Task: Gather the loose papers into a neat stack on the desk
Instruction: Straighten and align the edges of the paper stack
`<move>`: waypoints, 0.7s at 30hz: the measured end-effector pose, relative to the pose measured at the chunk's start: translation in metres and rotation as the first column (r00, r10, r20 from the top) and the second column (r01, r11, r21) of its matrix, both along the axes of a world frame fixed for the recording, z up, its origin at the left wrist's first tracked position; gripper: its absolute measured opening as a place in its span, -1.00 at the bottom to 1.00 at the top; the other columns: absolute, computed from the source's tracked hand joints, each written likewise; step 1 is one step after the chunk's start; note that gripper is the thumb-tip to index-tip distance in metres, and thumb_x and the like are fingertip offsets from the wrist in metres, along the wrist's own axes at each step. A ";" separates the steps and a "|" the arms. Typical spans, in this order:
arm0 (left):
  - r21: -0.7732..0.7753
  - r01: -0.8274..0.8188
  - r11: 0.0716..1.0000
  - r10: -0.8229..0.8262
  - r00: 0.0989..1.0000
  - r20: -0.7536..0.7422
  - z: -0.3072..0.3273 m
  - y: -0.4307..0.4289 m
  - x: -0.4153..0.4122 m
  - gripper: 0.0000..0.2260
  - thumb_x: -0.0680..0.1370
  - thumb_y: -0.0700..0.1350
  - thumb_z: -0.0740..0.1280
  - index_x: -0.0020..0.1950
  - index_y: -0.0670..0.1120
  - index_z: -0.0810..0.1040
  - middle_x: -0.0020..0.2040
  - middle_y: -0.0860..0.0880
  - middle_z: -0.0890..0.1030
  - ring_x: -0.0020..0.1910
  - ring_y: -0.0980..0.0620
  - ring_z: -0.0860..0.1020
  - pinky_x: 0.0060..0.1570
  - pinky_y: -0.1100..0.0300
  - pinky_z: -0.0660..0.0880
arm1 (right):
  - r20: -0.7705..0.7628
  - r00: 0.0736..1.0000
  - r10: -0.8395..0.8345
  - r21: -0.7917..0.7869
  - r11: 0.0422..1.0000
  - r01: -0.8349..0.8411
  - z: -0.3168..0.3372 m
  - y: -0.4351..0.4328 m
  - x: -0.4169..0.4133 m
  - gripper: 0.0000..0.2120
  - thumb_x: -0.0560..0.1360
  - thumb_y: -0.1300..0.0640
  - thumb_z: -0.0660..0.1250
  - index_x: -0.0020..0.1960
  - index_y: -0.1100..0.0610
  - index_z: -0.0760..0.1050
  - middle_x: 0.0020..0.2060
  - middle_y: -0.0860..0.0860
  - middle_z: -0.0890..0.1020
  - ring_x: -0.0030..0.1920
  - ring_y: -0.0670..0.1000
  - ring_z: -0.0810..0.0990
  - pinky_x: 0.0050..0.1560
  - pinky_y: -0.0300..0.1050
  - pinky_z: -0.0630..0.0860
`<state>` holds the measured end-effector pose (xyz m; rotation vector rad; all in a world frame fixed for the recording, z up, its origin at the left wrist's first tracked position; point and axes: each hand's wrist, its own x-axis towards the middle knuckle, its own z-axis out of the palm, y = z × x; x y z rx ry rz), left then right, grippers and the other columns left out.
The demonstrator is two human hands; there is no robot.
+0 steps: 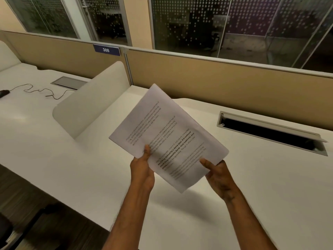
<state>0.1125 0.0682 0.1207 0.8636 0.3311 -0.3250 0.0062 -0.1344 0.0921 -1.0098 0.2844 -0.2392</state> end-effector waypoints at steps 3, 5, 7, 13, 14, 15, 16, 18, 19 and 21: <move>-0.041 0.040 0.998 -0.043 0.997 -0.063 -0.010 -0.004 -0.011 -0.65 0.59 -0.18 0.36 0.38 -0.14 0.51 0.25 -0.18 0.66 0.22 -0.17 0.63 0.25 -0.15 0.56 | 0.002 0.993 -0.115 -0.056 0.992 0.115 0.013 0.003 0.008 -0.64 0.46 0.24 0.46 0.22 0.01 0.61 0.11 0.11 0.70 0.10 0.08 0.70 0.02 0.03 0.66; -0.004 0.088 0.996 -0.088 0.993 -0.078 -0.014 0.005 -0.011 -0.59 0.51 -0.16 0.43 0.36 -0.14 0.54 0.20 -0.17 0.70 0.13 -0.11 0.69 0.07 -0.04 0.66 | -0.008 0.991 -0.134 -0.129 0.983 0.131 0.017 -0.006 0.007 -0.70 0.45 0.21 0.45 0.16 -0.02 0.64 0.07 0.12 0.72 0.07 0.12 0.71 -0.02 0.05 0.67; 0.062 0.087 0.994 -0.084 0.995 -0.048 -0.018 0.024 0.002 -0.53 0.45 -0.15 0.47 0.36 -0.15 0.54 0.17 -0.15 0.71 0.01 -0.03 0.73 -0.04 0.06 0.67 | -0.020 0.992 -0.122 -0.199 0.973 0.116 0.020 -0.019 0.005 -0.69 0.44 0.18 0.47 0.17 0.02 0.64 0.08 0.15 0.71 0.09 0.17 0.70 0.00 0.09 0.67; 0.675 0.077 0.734 -0.330 0.909 0.256 -0.015 0.080 0.063 -0.28 0.41 -0.05 0.57 0.51 0.03 0.34 0.30 0.02 0.57 0.24 0.11 0.56 0.21 0.13 0.47 | -0.116 0.992 0.042 -0.428 0.899 -0.088 0.027 -0.049 0.000 -0.69 0.46 0.02 0.46 0.20 -0.03 0.63 0.03 0.10 0.73 0.02 0.13 0.72 -0.11 -0.06 0.64; 0.702 0.111 0.703 -0.411 0.869 0.275 -0.015 0.077 0.065 -0.23 0.40 -0.05 0.58 0.54 0.05 0.30 0.29 0.07 0.56 0.26 0.15 0.54 0.22 0.16 0.47 | -0.145 0.987 0.065 -0.461 0.878 -0.125 0.025 -0.049 0.001 -0.69 0.46 -0.02 0.44 0.20 -0.06 0.63 0.01 0.08 0.73 0.01 0.13 0.72 -0.14 -0.08 0.64; 0.701 0.157 0.695 -0.473 0.834 0.282 -0.015 0.072 0.065 -0.25 0.42 -0.06 0.58 0.53 0.05 0.31 0.27 0.09 0.59 0.22 0.17 0.56 0.18 0.19 0.50 | -0.168 0.982 0.087 -0.480 0.863 -0.159 0.022 -0.048 0.002 -0.69 0.46 -0.04 0.42 0.20 -0.09 0.63 0.00 0.06 0.73 0.00 0.12 0.72 -0.15 -0.10 0.64; 0.687 0.199 0.699 -0.510 0.812 0.284 -0.016 0.066 0.063 -0.33 0.43 -0.05 0.58 0.49 0.04 0.39 0.22 0.08 0.64 0.15 0.17 0.62 0.11 0.21 0.54 | -0.187 0.977 0.103 -0.492 0.851 -0.185 0.019 -0.047 0.005 -0.70 0.46 -0.04 0.41 0.19 -0.10 0.63 0.00 0.05 0.74 0.00 0.11 0.72 -0.15 -0.10 0.65; 0.642 0.210 0.737 -0.490 0.821 0.294 -0.022 0.054 0.055 -0.59 0.43 0.01 0.56 0.24 -0.01 0.63 0.06 0.01 0.74 0.01 0.07 0.69 -0.05 0.19 0.58 | -0.220 0.970 0.098 -0.499 0.843 -0.199 0.013 -0.046 0.008 -0.72 0.47 -0.01 0.45 0.19 -0.10 0.63 -0.01 0.05 0.74 0.00 0.11 0.72 -0.10 -0.05 0.65; 0.622 0.182 0.762 -0.447 0.842 0.302 -0.027 0.050 0.050 -0.71 0.44 0.02 0.55 0.12 -0.01 0.69 -0.01 0.00 0.76 -0.04 0.03 0.70 -0.12 0.19 0.59 | -0.231 0.970 0.082 -0.500 0.845 -0.190 0.011 -0.047 0.008 -0.72 0.47 0.00 0.47 0.18 -0.10 0.64 -0.01 0.05 0.74 0.01 0.11 0.72 -0.07 -0.02 0.65; 0.586 0.122 0.801 -0.363 0.877 0.313 -0.034 0.045 0.040 -0.86 0.48 0.00 0.51 0.00 0.01 0.71 -0.08 0.02 0.77 -0.11 0.04 0.70 -0.20 0.25 0.60 | -0.229 0.972 0.052 -0.509 0.845 -0.165 0.007 -0.050 0.008 -0.73 0.45 -0.02 0.48 0.15 -0.13 0.65 -0.02 0.03 0.75 0.00 0.07 0.72 -0.05 -0.02 0.67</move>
